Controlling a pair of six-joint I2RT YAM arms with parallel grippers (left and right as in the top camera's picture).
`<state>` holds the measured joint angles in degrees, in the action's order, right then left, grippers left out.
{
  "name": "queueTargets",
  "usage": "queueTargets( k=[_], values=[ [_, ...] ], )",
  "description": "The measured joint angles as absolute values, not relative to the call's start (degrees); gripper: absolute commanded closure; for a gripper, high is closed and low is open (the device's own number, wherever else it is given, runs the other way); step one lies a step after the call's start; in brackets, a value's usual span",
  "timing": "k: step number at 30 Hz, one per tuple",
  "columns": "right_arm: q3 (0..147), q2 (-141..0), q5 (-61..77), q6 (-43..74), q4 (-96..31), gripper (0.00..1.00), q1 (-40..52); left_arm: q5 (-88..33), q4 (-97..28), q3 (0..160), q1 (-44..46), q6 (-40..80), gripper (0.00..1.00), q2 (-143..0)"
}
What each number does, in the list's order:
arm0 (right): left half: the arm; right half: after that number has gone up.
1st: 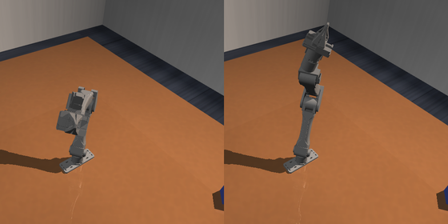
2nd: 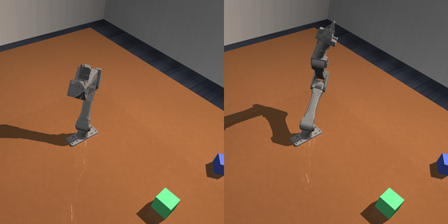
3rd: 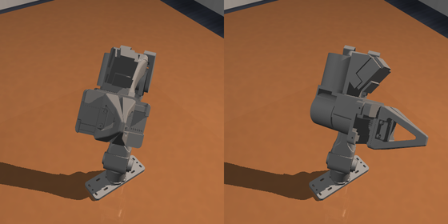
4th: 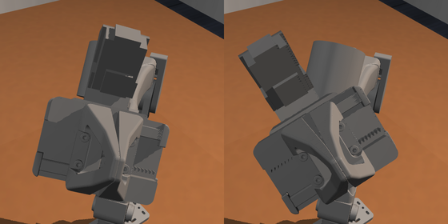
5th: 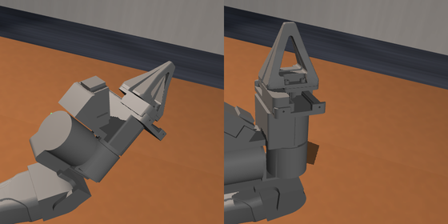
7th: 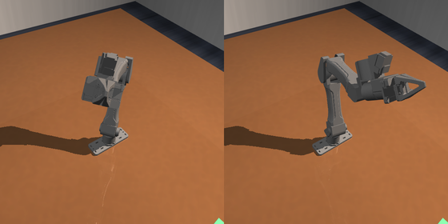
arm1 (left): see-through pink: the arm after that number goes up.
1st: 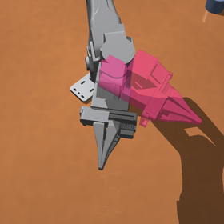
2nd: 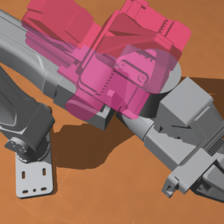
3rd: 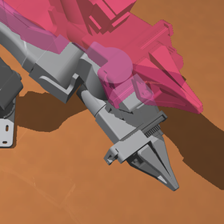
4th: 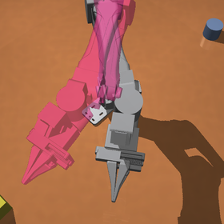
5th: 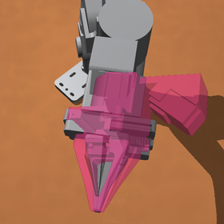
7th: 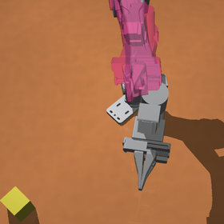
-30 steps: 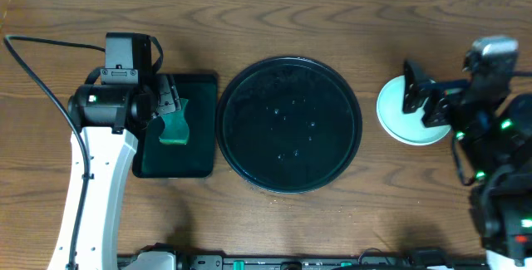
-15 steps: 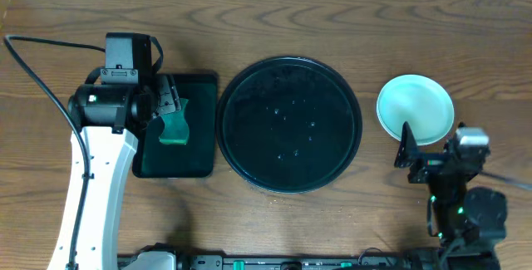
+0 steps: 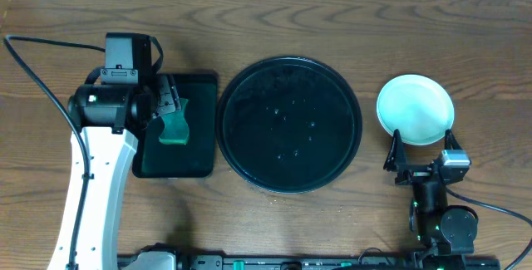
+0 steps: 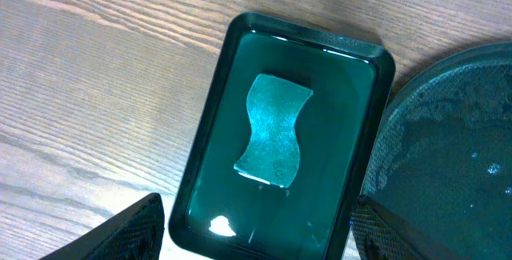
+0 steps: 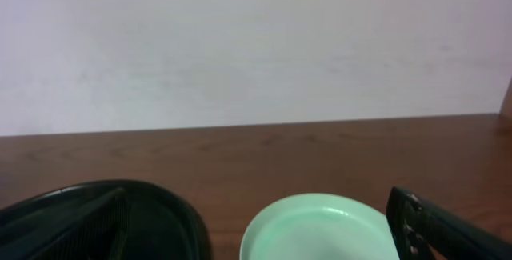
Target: Clean dirty plates on tray and stack at the side
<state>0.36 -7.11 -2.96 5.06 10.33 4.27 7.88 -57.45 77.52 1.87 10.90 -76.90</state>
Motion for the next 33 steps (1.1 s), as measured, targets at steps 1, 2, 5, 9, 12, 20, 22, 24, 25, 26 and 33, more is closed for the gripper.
queueTargets(
  k=[1, 2, 5, 9, 12, 20, 22, 24, 25, 26, 33],
  values=[
    [0.38, -6.42, -2.83, 5.06, 9.52, 0.01, 4.27, 7.9, -57.41, 77.49, 1.87, 10.9, 0.25, -76.9],
    [0.4, -5.43, -2.74, 5.06, 8.03, 0.01, 4.27, 7.9, -57.41, 77.49, 1.87, 10.9, 0.25, -76.9],
    [0.38, -1.98, -1.61, 4.99, 0.95, 0.01, 4.27, 7.88, -57.41, 77.49, 1.87, 10.9, 0.25, -76.9],
    [0.38, -0.99, 1.98, 3.64, -3.73, 0.01, 4.27, 7.88, -57.45, 77.49, 1.87, 10.9, 0.25, -76.9],
    [0.38, -1.08, 3.53, 3.4, -3.77, 0.01, 4.27, 7.88, -57.43, 77.49, 1.87, 10.9, 0.25, -76.9],
    [0.38, -2.48, 4.73, 3.38, -3.68, 0.01, 4.27, 7.9, -57.45, 77.49, 1.87, 10.9, 0.25, -76.9],
    [0.38, -2.52, 4.78, 3.38, -3.68, 0.01, 4.27, 7.88, -57.45, 77.49, 1.87, 10.9, 0.25, -76.9],
    [0.38, -2.52, 4.78, 3.38, -3.68, 0.01, 4.27, 7.88, -57.45, 77.49, 1.87, 10.9, 0.25, -76.9],
    [0.38, -2.52, 4.78, 3.38, -3.68, 0.01, 4.27, 7.88, -57.45, 77.49, 1.87, 10.9, 0.25, -76.9],
    [0.38, -2.52, 4.8, 3.38, -3.68, 0.01, 4.27, 7.88, -57.45, 77.49, 1.87, 10.9, 0.25, -76.9],
    [0.38, -2.52, 4.99, 3.4, -3.68, 0.01, 4.27, 7.88, -57.45, 77.49, 1.87, 10.9, 0.25, -76.9]
  ],
)
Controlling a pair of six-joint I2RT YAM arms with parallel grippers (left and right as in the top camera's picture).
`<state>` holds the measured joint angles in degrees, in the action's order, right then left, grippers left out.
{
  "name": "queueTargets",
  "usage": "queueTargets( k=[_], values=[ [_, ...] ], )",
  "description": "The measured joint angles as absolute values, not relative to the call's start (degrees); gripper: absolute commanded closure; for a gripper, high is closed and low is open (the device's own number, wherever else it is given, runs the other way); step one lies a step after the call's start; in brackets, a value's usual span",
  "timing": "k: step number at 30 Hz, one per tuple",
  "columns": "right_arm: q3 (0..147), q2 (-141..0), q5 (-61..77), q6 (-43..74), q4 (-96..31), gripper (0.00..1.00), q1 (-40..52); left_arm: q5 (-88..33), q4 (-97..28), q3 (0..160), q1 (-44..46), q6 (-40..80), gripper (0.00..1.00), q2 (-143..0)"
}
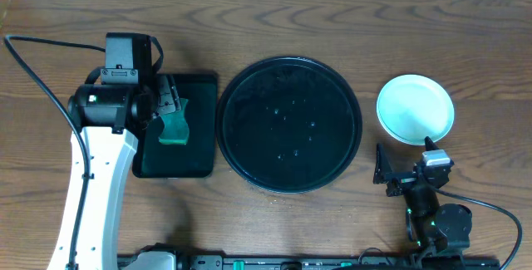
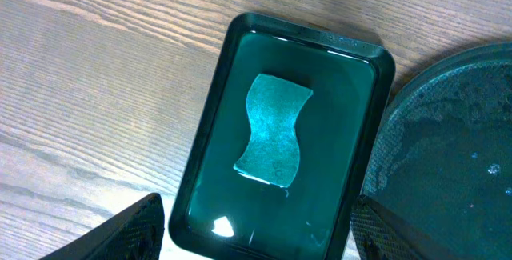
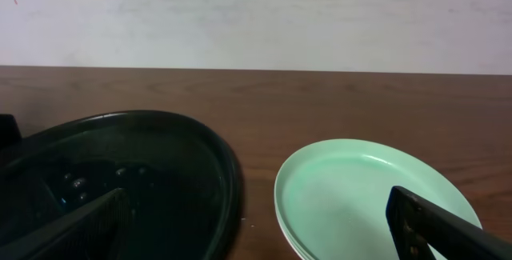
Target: Clean dirty plates on tray and stack at the side
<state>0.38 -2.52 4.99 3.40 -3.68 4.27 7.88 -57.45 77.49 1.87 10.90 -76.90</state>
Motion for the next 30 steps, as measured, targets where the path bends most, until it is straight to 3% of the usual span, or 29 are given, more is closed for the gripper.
queueTargets(
  k=[17, 23, 30],
  values=[
    [0.38, -2.52, 5.17, 3.38, -3.66, 0.01, 4.27, 7.9, -54.96, 76.69, 1.87, 9.76, 0.25, -74.96],
    [0.38, -2.63, 5.28, 3.38, -3.64, 0.01, 4.27, 7.46, -40.71, 67.0, 1.28, 8.1, 0.25, -60.71],
    [0.38, -2.66, 5.43, 3.38, -3.7, 0.01, 4.27, 0.99, -16.67, 40.93, -2.87, 3.11, 0.25, -38.81]
  ],
)
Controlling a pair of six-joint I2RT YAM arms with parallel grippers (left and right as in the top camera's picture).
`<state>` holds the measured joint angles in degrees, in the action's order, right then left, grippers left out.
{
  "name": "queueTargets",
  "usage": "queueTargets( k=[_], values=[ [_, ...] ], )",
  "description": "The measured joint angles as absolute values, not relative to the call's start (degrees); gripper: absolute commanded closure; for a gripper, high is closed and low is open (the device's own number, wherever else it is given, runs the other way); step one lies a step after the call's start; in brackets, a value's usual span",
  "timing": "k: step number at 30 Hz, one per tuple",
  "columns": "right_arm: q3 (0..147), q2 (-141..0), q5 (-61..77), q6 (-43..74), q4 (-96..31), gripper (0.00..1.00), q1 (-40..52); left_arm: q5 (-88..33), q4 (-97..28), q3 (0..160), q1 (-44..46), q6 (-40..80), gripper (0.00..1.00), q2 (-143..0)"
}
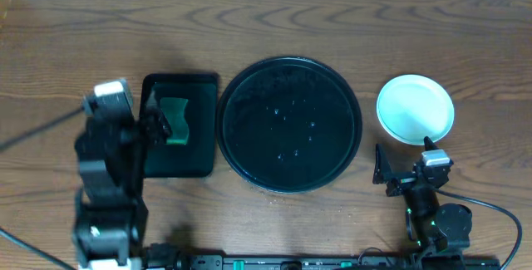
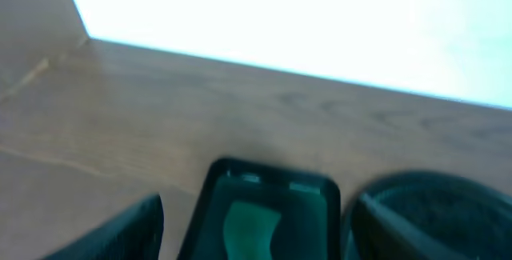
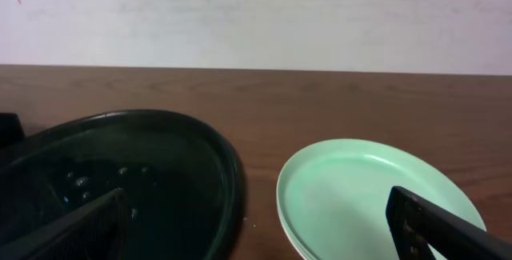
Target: Clean dirty plates on tray and stack at the side
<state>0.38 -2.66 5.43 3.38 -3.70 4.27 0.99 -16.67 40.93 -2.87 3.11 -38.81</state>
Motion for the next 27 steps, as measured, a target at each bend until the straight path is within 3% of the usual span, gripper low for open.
queueTargets(
  k=[6, 12, 27],
  values=[
    [0.38, -2.68, 5.54, 3.38, -3.62, 0.01, 4.27, -1.23, -3.27, 19.79, -3.25, 1.8, 0.25, -21.61],
    [0.38, -2.68, 5.56, 3.38, -3.64, 0.01, 4.27, -1.58, -0.05, 8.01, -3.46, 1.43, 0.25, -10.5],
    [0.38, -2.68, 5.58, 3.38, -3.6, 0.01, 4.27, -1.61, -6.63, 3.4, -4.47, -0.34, 0.25, -1.1]
  ],
)
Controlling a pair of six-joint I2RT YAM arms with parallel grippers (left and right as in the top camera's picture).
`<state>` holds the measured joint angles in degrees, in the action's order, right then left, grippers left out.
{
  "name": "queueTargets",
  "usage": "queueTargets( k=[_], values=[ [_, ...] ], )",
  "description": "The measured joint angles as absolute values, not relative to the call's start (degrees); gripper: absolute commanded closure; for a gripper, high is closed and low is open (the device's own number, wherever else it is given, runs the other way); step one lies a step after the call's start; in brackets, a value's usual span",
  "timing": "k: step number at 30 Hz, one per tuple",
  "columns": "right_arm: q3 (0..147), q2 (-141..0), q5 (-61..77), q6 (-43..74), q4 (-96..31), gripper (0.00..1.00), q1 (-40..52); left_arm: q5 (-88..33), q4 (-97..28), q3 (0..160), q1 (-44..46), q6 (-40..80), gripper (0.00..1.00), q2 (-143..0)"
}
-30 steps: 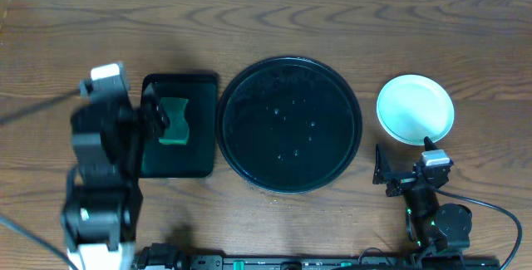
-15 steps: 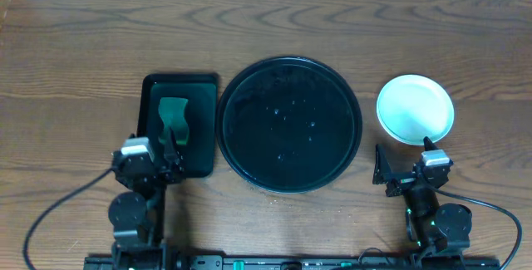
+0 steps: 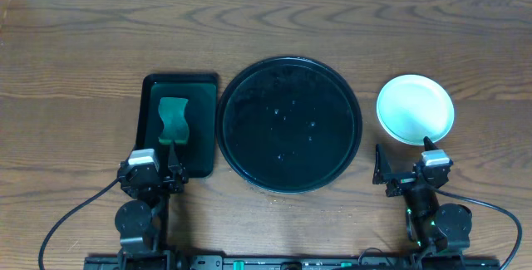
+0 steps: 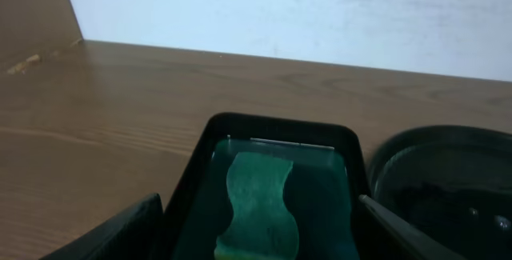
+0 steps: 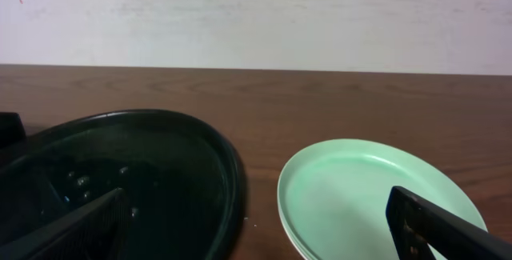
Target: Clean dirty plates on tray and stack at the side
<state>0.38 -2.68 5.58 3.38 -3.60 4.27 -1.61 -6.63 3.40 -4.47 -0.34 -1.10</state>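
Note:
A pale green stack of plates [image 3: 416, 110] sits on the table to the right of the round black tray [image 3: 289, 125]. The tray holds only small droplets or specks. In the right wrist view the top plate [image 5: 372, 200] lies just ahead, with the round tray [image 5: 120, 176] to its left. My right gripper [image 3: 405, 170] rests open at the table's front edge, short of the plates. My left gripper [image 3: 152, 170] rests open at the front left, with nothing between its fingers [image 4: 120, 232].
A rectangular black tray [image 3: 150, 83] left of the round one holds a green sponge [image 3: 172, 120]. In the left wrist view, the sponge [image 4: 256, 204] lies in shallow water just ahead. Cables run from both arm bases at the front edge.
My left arm has drawn back from beside the sponge tray to the table's front edge, low and level. The right arm, plates and sponge have not moved.
My open left gripper first hung over the sponge tray, looking down, with the right gripper near the plates. The right arm then sat lower at the front edge. After that the left arm left the sponge tray and now rests at the front.

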Motion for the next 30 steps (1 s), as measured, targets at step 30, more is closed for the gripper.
queueTargets(
  k=[30],
  values=[
    [0.38, -2.68, 5.58, 3.38, -3.64, 0.01, 4.27, -1.34, -3.55, 2.2, -4.47, -1.13, 0.25, -0.58]
  ],
)
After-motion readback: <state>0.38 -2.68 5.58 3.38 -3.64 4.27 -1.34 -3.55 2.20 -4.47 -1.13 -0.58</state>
